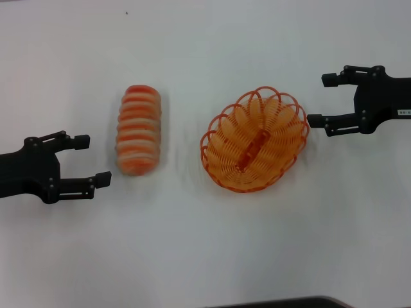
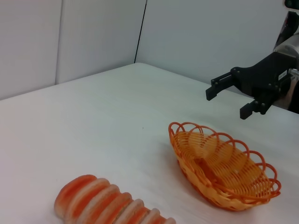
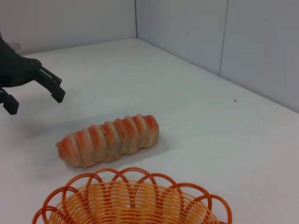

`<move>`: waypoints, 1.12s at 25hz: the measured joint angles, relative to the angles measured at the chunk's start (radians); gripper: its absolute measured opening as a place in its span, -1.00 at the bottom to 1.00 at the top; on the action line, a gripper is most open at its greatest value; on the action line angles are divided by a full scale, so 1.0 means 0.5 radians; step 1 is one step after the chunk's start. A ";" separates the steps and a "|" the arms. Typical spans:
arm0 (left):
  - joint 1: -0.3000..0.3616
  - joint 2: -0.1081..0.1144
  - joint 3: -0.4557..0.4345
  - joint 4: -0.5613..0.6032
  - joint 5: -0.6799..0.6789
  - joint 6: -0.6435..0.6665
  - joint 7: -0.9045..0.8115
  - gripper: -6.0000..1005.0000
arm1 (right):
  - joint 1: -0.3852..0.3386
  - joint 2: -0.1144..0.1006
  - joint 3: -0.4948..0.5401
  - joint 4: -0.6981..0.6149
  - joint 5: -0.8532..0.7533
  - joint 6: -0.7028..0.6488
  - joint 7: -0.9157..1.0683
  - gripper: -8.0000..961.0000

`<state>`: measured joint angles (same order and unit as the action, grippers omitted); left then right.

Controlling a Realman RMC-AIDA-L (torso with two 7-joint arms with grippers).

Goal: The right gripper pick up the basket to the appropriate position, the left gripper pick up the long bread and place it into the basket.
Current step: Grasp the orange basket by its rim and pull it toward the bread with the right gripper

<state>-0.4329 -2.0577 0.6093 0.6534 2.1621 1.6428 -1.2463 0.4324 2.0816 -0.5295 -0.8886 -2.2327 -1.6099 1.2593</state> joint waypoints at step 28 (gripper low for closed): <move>0.001 0.004 -0.003 -0.067 0.001 0.046 -0.009 0.83 | 0.704 -0.122 -0.179 -0.234 -0.810 -0.169 2.183 0.91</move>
<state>-0.4325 -2.0559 0.6080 0.6199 2.1624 1.6659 -1.2510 0.7845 2.0205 -0.6189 -1.0058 -2.6375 -1.6946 2.3506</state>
